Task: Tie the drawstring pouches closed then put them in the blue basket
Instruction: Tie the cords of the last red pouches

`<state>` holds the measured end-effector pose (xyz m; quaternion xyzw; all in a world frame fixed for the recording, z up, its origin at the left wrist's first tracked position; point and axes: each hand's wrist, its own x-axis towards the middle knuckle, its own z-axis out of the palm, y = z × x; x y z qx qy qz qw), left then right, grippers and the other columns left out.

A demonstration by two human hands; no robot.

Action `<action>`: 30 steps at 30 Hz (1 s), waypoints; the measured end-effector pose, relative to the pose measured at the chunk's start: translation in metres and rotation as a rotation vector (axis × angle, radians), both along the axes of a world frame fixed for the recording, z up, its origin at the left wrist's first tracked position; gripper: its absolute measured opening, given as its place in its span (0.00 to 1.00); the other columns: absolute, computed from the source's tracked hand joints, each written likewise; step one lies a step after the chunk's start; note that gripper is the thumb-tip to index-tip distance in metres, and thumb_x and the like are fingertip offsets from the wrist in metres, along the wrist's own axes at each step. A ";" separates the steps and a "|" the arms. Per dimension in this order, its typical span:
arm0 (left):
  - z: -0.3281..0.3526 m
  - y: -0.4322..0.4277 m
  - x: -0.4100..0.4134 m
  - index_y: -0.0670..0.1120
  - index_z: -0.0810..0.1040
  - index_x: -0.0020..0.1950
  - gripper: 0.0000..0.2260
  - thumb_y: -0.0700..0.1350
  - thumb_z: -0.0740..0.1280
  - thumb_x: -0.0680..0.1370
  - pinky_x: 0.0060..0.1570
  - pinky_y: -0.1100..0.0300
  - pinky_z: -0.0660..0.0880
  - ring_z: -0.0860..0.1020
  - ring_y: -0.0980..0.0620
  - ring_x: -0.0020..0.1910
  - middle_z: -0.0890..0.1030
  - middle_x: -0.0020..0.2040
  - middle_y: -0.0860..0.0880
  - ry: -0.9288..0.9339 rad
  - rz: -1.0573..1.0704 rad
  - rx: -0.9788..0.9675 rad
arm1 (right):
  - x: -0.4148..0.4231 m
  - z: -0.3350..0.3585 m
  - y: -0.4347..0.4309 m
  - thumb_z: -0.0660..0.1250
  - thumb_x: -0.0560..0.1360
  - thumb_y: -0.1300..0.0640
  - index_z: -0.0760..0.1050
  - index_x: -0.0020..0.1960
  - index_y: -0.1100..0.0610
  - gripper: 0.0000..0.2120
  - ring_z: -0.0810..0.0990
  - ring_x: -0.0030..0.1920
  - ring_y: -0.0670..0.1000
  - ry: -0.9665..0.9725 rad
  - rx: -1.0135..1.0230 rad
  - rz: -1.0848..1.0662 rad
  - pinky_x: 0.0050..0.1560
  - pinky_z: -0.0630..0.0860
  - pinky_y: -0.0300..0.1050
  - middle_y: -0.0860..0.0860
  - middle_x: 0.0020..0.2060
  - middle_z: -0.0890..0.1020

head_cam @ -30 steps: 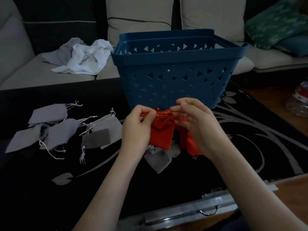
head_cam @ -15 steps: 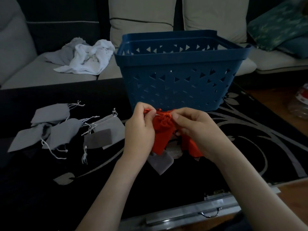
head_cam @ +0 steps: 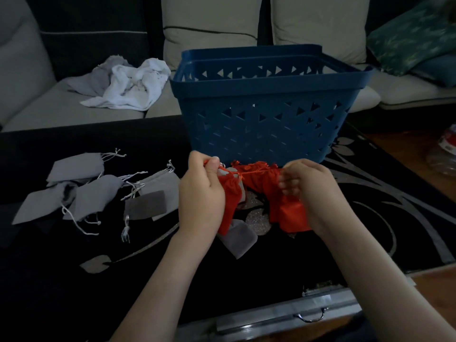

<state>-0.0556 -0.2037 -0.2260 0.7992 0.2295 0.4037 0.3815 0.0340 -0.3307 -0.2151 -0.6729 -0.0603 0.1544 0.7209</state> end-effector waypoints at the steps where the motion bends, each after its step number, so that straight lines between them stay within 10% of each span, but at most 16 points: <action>1: 0.000 -0.001 0.000 0.44 0.68 0.45 0.06 0.42 0.58 0.82 0.35 0.78 0.65 0.70 0.77 0.35 0.70 0.34 0.60 0.003 -0.001 0.006 | 0.001 -0.002 0.000 0.59 0.75 0.66 0.73 0.37 0.58 0.10 0.73 0.32 0.48 -0.013 -0.059 -0.002 0.34 0.70 0.38 0.52 0.31 0.76; 5: 0.000 -0.003 -0.001 0.44 0.68 0.45 0.06 0.41 0.58 0.82 0.36 0.78 0.65 0.70 0.77 0.35 0.70 0.34 0.60 -0.001 -0.019 0.008 | -0.008 0.001 0.001 0.62 0.76 0.64 0.79 0.50 0.51 0.12 0.75 0.43 0.41 -0.198 -0.185 0.162 0.40 0.69 0.32 0.46 0.48 0.80; 9: 0.001 -0.005 0.000 0.45 0.69 0.45 0.06 0.42 0.58 0.82 0.36 0.79 0.64 0.70 0.77 0.35 0.71 0.34 0.60 0.011 -0.043 0.017 | -0.019 0.004 0.004 0.59 0.80 0.62 0.72 0.66 0.51 0.16 0.73 0.29 0.37 -0.205 -0.036 0.452 0.31 0.67 0.30 0.49 0.46 0.78; 16: 0.000 -0.003 0.000 0.46 0.69 0.45 0.06 0.43 0.59 0.82 0.36 0.78 0.65 0.71 0.75 0.35 0.72 0.34 0.60 -0.003 -0.012 0.052 | -0.021 -0.006 0.011 0.58 0.81 0.59 0.71 0.36 0.55 0.15 0.65 0.25 0.44 -0.248 -0.215 0.584 0.27 0.62 0.36 0.44 0.23 0.71; 30: 0.001 0.021 -0.001 0.43 0.76 0.44 0.11 0.46 0.59 0.81 0.42 0.55 0.68 0.77 0.47 0.42 0.80 0.38 0.47 0.198 0.105 -0.020 | -0.008 -0.008 0.016 0.65 0.77 0.55 0.79 0.48 0.48 0.05 0.73 0.31 0.42 -0.493 -0.363 0.263 0.35 0.68 0.33 0.45 0.28 0.76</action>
